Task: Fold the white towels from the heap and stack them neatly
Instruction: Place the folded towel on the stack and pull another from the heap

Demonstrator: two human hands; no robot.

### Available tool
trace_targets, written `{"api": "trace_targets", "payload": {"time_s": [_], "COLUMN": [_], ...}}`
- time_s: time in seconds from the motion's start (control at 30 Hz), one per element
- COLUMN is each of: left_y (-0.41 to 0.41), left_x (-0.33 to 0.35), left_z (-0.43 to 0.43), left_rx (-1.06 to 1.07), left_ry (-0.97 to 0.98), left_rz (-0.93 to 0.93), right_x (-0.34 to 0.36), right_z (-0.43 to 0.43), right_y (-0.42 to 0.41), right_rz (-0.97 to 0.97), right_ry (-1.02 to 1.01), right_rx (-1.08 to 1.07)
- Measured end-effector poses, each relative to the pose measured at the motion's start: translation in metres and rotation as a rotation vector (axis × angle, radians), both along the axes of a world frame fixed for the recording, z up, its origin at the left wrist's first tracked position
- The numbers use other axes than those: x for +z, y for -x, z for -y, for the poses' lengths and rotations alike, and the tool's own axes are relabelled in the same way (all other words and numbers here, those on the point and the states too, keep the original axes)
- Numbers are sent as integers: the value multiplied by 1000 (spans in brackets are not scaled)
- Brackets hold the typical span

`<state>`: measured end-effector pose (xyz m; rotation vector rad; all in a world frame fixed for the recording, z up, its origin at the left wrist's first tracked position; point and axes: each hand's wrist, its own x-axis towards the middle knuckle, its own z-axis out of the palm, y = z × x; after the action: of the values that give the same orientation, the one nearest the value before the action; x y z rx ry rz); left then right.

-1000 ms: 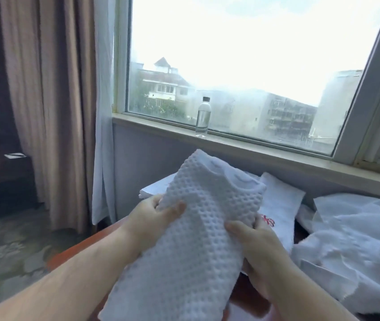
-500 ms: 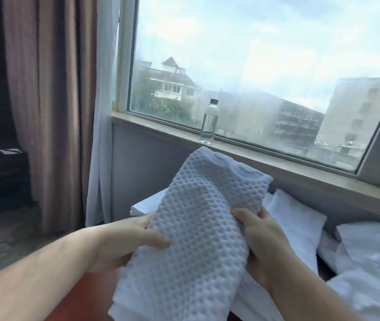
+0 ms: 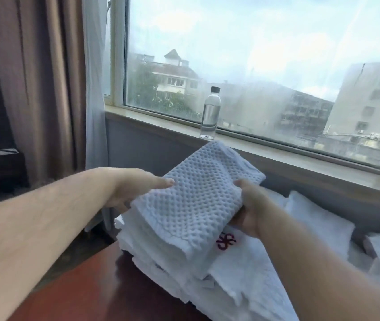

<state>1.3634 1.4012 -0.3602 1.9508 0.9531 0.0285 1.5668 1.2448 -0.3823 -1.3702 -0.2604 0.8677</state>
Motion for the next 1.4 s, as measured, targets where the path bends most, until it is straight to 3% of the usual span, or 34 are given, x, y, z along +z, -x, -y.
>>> {"api": "trace_targets", "payload": {"time_s": [0.1, 0.17, 0.3, 0.37, 0.43, 0.5, 0.57, 0.63, 0.67, 0.73, 0.8, 0.9, 1.03, 1.17, 1.4], "left_y": [-6, -8, -11, -12, -12, -14, -17, -24, -27, -33, -33, -30, -30, -21, -22], "left_x": [-25, -32, -29, -37, -50, -59, -57, -51, -50, -63, -78, -85, -81, -70, -46], "left_z": [2, 0, -6, -4, -1, 0, 5, 13, 18, 26, 26, 25, 35, 49, 136], "left_rx": [-25, 9, 163, 193, 214, 265, 280, 188, 94, -87, -117, -85, -82, -84, -281], "left_ry": [-218, -268, -153, -154, -205, -370, -655, -742, -744, -742, -744, -745, -755, -744, -730], "left_rz": [-113, 53, 398, 330, 142, 23, 93, 256, 238, 15, -69, -34, -155, -213, -1], "right_x": [-31, -33, -22, -29, -40, -47, -45, -42, -41, -43, -52, -54, -44, -24, -11], "right_z": [3, -4, -28, -34, -35, -32, -28, -25, -25, -25, -22, -23, -7, 36, 138], "right_y": [-1, -5, -15, -16, -19, -17, -13, -9, -7, -5, -9, -9, -6, 3, 40], "right_rz": [105, 162, 232, 329, 428, 513, 782, 1212, 1341, 1312, 1170, 1138, 1167, 1205, 1302], "right_ry": [148, 135, -27, 114, 293, 349, 399, 434, 464, 640, 753, 758, 705, 678, 502], "right_rx": [46, -33, -111, -88, -51, -93, -229, -277, -187, 122, 325, 374, 434, 372, 94]}}
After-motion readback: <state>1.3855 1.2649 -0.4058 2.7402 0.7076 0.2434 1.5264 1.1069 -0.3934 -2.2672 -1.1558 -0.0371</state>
